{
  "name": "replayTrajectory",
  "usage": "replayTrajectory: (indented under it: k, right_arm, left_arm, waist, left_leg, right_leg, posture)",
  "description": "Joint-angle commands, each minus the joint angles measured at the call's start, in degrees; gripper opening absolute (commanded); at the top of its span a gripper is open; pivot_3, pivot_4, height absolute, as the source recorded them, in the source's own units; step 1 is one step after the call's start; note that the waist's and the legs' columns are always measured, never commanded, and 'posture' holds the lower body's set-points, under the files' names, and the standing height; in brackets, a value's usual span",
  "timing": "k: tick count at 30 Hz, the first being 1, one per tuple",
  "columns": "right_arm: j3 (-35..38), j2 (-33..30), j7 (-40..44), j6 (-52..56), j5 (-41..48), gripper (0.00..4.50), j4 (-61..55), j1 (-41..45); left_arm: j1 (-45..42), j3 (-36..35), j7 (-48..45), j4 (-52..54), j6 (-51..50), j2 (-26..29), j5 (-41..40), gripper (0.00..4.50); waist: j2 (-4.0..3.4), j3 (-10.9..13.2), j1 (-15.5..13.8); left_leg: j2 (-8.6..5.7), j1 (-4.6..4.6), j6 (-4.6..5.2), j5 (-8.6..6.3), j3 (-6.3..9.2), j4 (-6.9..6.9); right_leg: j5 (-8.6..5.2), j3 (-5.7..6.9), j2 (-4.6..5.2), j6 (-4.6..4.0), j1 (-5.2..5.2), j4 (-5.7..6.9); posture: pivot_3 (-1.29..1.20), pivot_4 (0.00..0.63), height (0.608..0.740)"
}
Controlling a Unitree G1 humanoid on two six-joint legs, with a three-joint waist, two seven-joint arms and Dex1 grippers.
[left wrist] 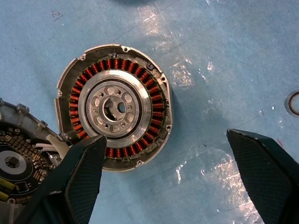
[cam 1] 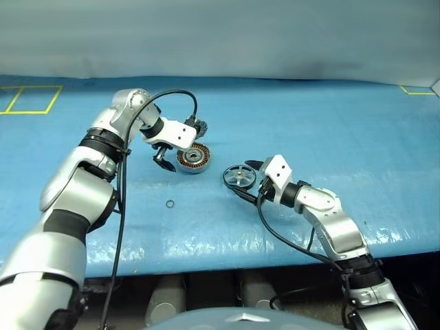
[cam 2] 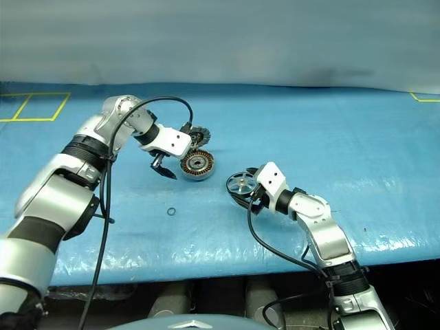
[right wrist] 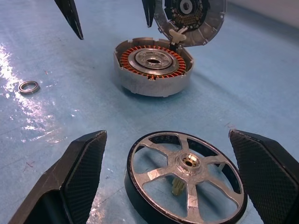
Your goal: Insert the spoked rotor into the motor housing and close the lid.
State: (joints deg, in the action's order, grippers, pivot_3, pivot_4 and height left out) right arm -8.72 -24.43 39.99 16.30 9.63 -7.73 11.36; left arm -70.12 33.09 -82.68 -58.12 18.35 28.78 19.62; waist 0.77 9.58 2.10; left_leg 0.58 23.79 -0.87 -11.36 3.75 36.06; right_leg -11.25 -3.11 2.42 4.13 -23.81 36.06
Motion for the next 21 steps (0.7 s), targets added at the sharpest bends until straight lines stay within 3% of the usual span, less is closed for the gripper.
replayTrajectory:
  k: [1, 21]
  right_arm:
    - [1.25, 0.04, -0.57, -1.26, 0.56, 4.47, -3.07, -1.06]
    - [2.28, -0.71, -2.06, 0.65, 1.00, 4.47, -8.32, -4.79]
  left_arm:
    - [-1.94, -1.18, 2.09, -2.97, 1.73, -0.95, 0.95, 4.50]
    - [-0.94, -0.87, 5.33, -9.45, 4.53, -5.58, 5.43, 4.50]
  waist:
    - [0.01, 0.01, 0.01]
    - [0.09, 0.05, -0.02]
  left_leg:
    - [0.00, 0.00, 0.00, 0.00, 0.00, 0.01]
    - [-0.02, 0.00, 0.00, 0.00, 0.00, 0.08]
  right_leg:
    - [0.01, 0.00, 0.00, 0.01, 0.00, 0.00]
    - [0.05, -0.03, 0.00, 0.09, 0.02, 0.04]
  posture:
    - [0.00, 0.150, 0.740]
    - [0.00, 0.150, 0.740]
